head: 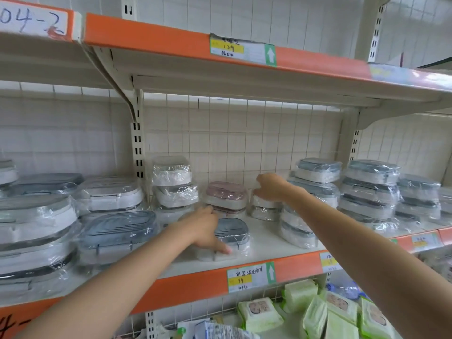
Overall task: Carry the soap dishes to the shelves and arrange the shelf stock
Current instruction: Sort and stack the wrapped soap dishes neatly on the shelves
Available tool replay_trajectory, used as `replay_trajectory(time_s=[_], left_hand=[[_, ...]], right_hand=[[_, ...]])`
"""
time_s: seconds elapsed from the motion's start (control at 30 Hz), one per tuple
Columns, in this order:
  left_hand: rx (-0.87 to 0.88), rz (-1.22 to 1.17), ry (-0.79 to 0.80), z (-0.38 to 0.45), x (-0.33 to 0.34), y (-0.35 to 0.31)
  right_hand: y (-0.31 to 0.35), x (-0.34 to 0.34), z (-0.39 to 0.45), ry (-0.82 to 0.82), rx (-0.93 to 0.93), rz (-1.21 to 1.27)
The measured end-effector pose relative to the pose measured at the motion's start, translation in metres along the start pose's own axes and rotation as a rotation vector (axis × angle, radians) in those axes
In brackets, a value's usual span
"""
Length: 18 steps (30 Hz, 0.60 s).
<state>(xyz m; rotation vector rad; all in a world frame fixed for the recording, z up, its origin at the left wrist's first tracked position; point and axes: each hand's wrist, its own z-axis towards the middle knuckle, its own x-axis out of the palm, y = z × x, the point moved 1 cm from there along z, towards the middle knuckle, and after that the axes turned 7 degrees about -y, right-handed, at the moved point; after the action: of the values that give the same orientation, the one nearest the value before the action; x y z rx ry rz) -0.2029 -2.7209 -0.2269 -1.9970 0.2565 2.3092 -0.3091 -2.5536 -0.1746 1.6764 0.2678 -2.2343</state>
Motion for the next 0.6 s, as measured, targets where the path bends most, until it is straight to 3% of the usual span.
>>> replay_trajectory(time_s=[0.27, 0.6], left_hand=[[-0.056, 0.111, 0.014, 0.001, -0.005, 0.009], [-0.001, -0.001, -0.032, 0.007, 0.005, 0.013]], right_hand=[[-0.005, 0.017, 0.047, -0.019, 0.162, -0.031], [-0.013, 0.041, 0.072, 0.04, 0.319, -0.17]])
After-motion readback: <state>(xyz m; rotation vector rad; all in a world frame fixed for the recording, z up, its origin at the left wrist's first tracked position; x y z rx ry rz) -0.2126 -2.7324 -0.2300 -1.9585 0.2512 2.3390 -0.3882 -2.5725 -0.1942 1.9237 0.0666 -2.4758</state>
